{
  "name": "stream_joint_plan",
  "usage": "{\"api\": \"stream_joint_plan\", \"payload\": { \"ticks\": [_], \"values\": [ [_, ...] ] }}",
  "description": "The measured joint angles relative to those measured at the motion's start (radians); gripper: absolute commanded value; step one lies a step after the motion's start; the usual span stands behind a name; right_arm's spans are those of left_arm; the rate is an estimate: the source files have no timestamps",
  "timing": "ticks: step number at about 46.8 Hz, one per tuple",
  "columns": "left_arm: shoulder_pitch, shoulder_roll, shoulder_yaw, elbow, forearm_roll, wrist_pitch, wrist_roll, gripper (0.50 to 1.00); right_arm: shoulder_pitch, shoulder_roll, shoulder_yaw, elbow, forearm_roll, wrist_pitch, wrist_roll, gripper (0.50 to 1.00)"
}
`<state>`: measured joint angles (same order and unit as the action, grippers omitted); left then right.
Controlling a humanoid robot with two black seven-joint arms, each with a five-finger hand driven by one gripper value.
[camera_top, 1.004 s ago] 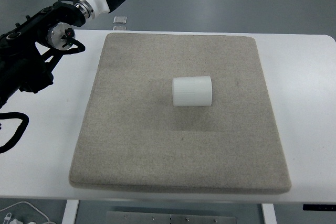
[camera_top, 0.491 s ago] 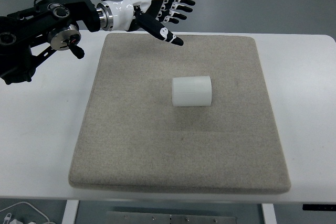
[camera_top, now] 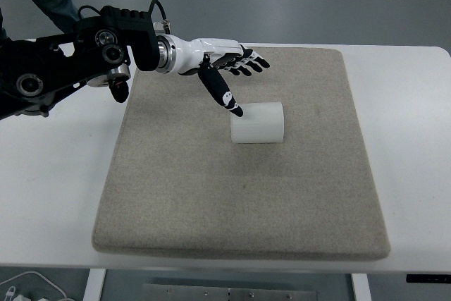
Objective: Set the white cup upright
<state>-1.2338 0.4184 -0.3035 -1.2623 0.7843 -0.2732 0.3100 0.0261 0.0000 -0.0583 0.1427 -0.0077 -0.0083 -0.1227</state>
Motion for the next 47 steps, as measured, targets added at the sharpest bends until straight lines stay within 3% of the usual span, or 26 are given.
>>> {"api": "stream_joint_plan", "payload": {
  "ticks": [47],
  "values": [
    [-0.019,-0.1,0.098,0.034,0.176,0.001,0.023,0.975,0.0,0.0,0.0,0.0,0.0,0.0,0.0,0.93]
  ]
}}
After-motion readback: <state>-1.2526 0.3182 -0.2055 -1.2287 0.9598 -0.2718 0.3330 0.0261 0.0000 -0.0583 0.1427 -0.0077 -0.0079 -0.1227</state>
